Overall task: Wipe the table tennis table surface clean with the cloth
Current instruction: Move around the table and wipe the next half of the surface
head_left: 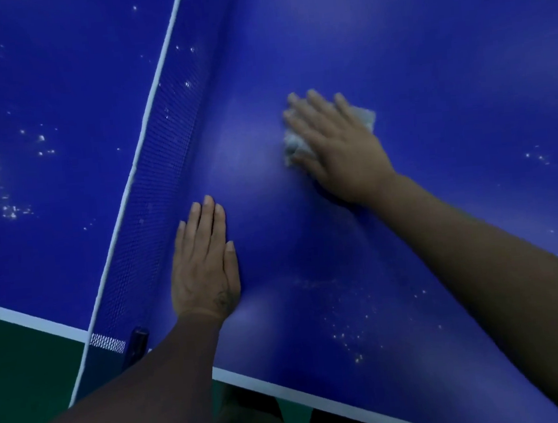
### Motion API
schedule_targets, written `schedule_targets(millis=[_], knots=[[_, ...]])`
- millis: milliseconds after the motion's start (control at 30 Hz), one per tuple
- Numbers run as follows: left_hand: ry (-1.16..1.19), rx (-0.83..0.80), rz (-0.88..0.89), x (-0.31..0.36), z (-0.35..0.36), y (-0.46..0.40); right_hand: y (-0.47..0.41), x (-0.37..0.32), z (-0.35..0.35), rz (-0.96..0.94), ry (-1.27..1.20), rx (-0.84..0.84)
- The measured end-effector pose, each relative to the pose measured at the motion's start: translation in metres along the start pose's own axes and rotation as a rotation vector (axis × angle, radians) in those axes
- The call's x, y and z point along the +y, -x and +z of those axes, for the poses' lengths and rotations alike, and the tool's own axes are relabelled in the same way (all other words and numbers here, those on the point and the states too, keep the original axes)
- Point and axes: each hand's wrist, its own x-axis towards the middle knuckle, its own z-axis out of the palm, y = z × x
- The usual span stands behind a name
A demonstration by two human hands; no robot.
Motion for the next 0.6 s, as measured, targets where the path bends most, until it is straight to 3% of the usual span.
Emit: schedule_targets(millis=[167,233,333,433,600], knots=[[-0.002,0.0,-0.002,0.0,0.0,0.0,0.09,-0.03,0.001,0.375,-0.054,0.083],[0.003,0.001,0.002,0.0,0.0,0.0,0.133,-0.066,0.006,0.349,-0.1,0.025],[0.017,0.019,0.008,0.001,0.0,0.001,0.168,-0.087,0.006,0.163,-0.121,-0.062],[0.018,0.03,0.006,0.0,0.001,0.001,0.148,-0.058,0.002,0.041,-0.057,-0.087],[0.024,0.038,-0.003,0.001,0.003,0.001,0.085,0.035,-0.014,0.418,0.018,0.055]])
